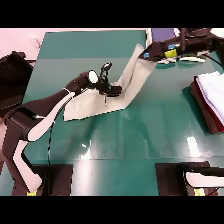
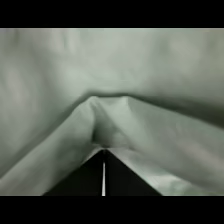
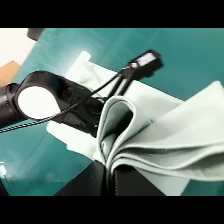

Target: Fold the shirts.

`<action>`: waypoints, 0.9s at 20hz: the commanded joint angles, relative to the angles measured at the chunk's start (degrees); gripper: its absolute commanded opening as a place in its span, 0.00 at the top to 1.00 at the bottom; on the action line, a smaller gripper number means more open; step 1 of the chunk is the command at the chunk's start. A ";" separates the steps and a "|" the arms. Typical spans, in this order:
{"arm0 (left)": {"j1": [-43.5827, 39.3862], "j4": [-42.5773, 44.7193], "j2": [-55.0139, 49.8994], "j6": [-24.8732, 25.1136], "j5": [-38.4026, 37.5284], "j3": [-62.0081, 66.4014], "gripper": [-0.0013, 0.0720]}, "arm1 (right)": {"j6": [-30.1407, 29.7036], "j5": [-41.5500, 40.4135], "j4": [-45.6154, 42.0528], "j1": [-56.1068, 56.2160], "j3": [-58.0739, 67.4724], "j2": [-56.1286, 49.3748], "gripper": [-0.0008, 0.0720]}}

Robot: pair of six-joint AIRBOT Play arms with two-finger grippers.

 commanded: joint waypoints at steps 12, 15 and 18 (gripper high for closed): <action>31.15 12.22 25.51 -0.17 -14.84 15.98 0.95 | -8.72 -23.65 16.33 32.20 16.79 -25.57 0.42; 31.54 12.31 26.56 1.03 -17.05 15.93 0.95 | -8.50 -21.62 11.96 29.16 15.91 -24.06 0.43; 29.33 12.37 26.27 2.93 -17.75 15.80 0.95 | -5.42 -18.49 3.74 21.18 6.34 -18.84 0.43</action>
